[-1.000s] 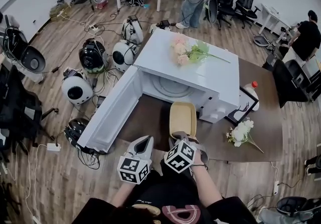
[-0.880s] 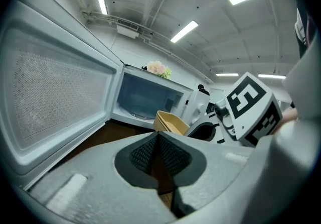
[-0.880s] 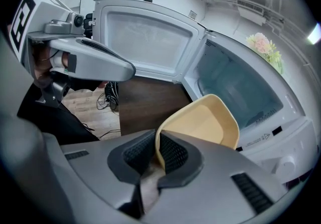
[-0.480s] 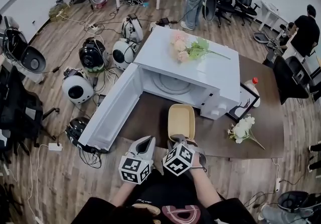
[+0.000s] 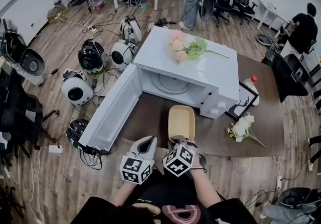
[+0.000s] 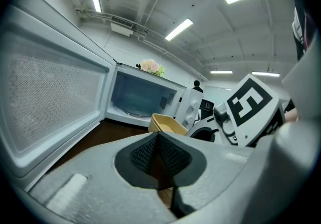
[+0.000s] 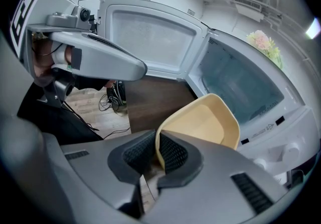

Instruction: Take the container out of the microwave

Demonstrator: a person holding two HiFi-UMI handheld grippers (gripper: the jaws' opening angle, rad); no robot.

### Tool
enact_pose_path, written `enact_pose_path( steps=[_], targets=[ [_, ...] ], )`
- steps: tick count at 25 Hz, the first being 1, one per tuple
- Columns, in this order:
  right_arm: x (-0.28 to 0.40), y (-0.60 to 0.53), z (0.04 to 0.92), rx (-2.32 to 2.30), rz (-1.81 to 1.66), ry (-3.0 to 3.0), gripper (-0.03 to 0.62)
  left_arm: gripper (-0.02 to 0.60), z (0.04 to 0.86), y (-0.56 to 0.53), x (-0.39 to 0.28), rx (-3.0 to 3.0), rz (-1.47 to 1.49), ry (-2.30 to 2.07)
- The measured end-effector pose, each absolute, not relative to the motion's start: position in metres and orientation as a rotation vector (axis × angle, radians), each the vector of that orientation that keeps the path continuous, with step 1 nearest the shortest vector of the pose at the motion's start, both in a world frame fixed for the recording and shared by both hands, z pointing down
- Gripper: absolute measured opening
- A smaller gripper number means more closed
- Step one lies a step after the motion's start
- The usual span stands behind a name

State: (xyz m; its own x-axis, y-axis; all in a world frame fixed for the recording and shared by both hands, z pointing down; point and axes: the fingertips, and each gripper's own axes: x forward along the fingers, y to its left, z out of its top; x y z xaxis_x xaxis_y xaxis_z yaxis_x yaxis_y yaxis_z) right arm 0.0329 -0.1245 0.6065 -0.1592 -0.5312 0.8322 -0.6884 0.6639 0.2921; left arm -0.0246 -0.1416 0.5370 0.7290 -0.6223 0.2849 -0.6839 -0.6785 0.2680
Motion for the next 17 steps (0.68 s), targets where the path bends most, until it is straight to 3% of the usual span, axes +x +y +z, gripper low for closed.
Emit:
enact_pose_path(
  steps=[17],
  targets=[
    [0.0258,-0.1159,0.6061,0.962,0.183,-1.827,0.031,0.009,0.5348,-0.1341,-0.031,2.575,0.245,-1.02]
  ],
)
